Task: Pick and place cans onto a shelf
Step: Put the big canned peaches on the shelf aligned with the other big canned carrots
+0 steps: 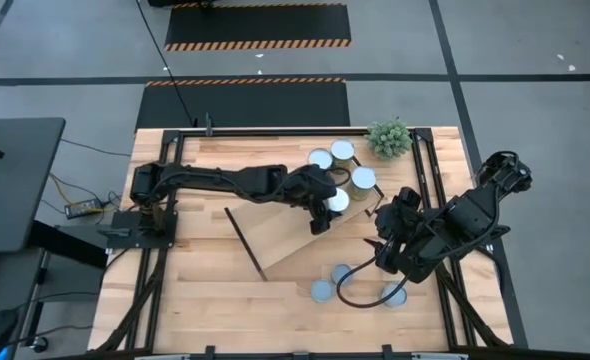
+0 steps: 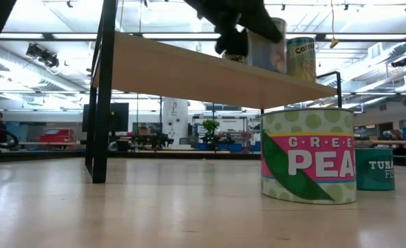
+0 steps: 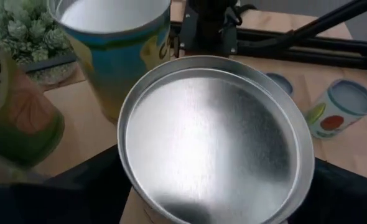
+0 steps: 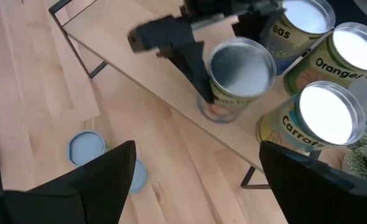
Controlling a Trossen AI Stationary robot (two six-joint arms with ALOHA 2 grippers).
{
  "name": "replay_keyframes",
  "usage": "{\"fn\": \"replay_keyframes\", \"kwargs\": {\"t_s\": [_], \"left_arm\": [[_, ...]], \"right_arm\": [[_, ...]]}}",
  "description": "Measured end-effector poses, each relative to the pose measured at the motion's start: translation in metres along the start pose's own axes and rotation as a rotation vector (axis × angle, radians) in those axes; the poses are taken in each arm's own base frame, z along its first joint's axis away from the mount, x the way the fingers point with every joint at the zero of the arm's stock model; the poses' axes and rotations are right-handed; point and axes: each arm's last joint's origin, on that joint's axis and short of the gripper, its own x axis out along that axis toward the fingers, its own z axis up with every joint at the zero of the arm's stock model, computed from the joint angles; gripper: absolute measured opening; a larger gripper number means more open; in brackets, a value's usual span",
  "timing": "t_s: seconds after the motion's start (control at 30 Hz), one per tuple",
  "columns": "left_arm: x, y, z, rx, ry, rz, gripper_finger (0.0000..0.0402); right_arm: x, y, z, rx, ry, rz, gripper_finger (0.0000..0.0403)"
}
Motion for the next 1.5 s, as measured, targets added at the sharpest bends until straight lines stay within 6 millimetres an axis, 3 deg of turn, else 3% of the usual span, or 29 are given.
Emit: {"fn": "replay_keyframes", "kwargs": {"t_s": [0.4,0.7,0.97,1.3,1.5], "left_arm": [[0.002,0.003,-0.003,0.010,0.018,0.015,0.0354],[-0.010,0.002,0.018,0.048,-0.028,0.005,0.0355],[-0.015,0.002,0.023,0.077,-0.052,0.034,0.0355],[-0.053,0.001,0.047,0.172,-0.181,0.086,0.0355],[-0.085,-0.009,0.038,0.172,-0.035,0.051,0.0351]], "right_arm": [[0.000,0.000,0.000,-0.012,0.002,-0.002,0.0349],[0.000,0.000,-0.001,-0.008,0.017,0.006,0.0349],[0.000,0.000,-0.001,-0.004,0.018,0.007,0.0349],[0.001,-0.001,0.000,-0.003,0.022,-0.003,0.0349],[0.001,-0.002,0.000,-0.008,0.024,-0.006,0.0349]]}}
